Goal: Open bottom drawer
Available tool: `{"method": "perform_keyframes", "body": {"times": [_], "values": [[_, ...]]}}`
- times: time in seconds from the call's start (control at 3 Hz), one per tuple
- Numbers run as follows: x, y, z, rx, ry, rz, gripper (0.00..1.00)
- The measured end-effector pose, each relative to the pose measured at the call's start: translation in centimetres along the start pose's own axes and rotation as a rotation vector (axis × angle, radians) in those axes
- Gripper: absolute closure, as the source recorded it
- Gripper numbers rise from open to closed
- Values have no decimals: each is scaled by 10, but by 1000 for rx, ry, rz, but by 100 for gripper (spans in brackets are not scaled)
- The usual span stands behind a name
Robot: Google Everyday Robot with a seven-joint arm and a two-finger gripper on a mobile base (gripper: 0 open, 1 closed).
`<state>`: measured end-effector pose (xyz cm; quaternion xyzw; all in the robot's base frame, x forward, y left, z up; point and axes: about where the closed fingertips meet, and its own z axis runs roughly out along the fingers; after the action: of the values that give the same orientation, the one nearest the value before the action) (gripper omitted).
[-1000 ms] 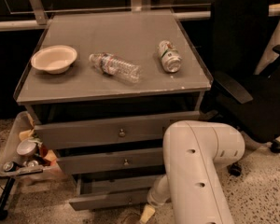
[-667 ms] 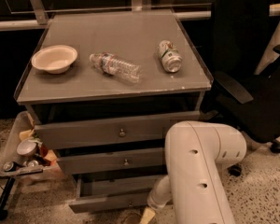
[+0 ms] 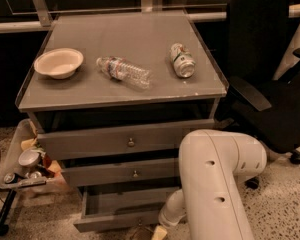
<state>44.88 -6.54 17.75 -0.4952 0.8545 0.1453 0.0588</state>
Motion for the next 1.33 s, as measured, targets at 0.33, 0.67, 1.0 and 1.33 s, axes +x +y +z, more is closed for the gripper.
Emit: {"method": "perform_keyframes", "body": {"times": [0.33,0.67,1.0,1.33], "values": [[-1,1,-3,0,0,0,0],[6,13,-6,-20,11,12,0],[6,13,-6,-20,11,12,0],[10,16,-6,-30,16,18,0]]}}
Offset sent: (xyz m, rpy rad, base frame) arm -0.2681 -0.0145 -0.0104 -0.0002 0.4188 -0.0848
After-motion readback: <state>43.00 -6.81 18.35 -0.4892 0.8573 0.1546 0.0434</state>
